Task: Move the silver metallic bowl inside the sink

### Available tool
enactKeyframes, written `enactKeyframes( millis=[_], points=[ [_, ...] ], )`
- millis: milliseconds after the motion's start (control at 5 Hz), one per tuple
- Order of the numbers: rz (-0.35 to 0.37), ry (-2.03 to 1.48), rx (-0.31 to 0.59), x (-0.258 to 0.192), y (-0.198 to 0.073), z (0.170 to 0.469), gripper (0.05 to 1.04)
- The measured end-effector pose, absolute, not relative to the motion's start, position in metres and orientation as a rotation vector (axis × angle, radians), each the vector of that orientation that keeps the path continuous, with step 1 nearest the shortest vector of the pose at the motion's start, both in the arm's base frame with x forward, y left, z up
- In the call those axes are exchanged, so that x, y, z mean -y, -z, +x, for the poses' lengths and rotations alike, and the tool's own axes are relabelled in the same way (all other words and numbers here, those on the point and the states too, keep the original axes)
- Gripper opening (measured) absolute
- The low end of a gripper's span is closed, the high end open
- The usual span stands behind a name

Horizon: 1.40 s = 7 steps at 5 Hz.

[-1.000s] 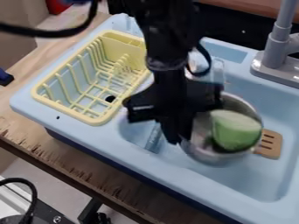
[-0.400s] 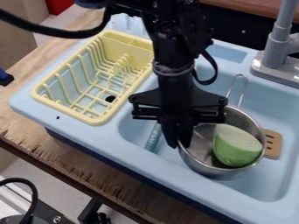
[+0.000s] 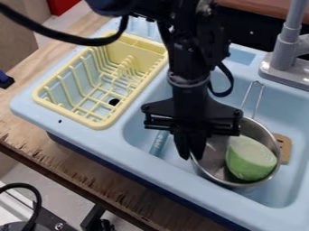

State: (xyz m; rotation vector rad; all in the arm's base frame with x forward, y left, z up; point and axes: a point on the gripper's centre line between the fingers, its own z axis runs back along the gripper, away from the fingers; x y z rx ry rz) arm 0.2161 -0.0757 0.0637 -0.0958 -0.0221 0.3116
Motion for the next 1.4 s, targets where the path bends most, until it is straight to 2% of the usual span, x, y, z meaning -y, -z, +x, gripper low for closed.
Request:
enactKeyframes(
  millis=[400,800,1000,1200,1400],
  points=[
    [-0.096,-0.297,0.039,0.083,-0.05,0.223,0.066],
    [-0.067,-0.34,0.006,0.086,-0.036,0.226,0.085],
    [-0.072,-0.382,-0.053,0.083,-0.037,0.226,0.233],
    [-0.097,-0.432,-0.101,0.078,-0.045,0.229,0.483],
    [-0.088,-0.463,-0.124,0.07,-0.048,0.227,0.806]
  ],
)
